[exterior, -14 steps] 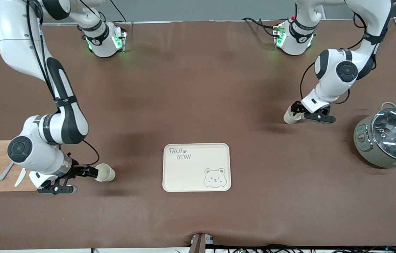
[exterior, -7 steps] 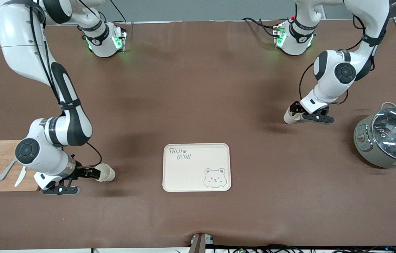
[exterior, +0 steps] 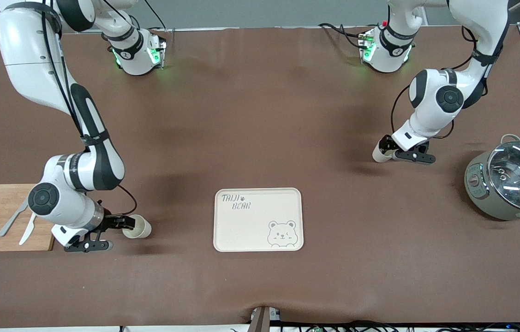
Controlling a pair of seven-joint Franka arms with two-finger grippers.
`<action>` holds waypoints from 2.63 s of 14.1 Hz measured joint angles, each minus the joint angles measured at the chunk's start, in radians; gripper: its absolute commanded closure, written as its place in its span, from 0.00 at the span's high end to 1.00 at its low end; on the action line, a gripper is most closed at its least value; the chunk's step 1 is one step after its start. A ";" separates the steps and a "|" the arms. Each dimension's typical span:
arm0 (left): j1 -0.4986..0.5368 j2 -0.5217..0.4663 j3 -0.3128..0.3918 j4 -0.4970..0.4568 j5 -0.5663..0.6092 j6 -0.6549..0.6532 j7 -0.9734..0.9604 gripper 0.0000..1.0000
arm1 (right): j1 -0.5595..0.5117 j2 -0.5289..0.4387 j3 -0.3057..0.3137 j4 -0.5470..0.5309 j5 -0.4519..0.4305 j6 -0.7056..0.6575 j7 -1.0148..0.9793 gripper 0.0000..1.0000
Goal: Place white IKEA cup upright on tray with both arms
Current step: 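Close the right gripper on its cup while the left gripper grips the other, then carry the cup onto the tray with the left gripper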
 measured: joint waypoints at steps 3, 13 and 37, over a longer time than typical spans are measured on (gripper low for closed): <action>0.000 0.005 0.000 0.000 0.000 0.000 -0.002 0.00 | 0.000 0.001 0.001 -0.007 0.000 0.007 -0.001 1.00; -0.009 0.007 -0.038 0.151 0.000 -0.029 -0.104 0.00 | 0.015 0.018 0.005 -0.015 0.000 0.058 -0.001 1.00; -0.412 0.597 -0.118 1.279 -0.085 -0.516 -0.842 0.00 | 0.023 0.018 0.008 0.004 0.002 0.038 0.006 0.00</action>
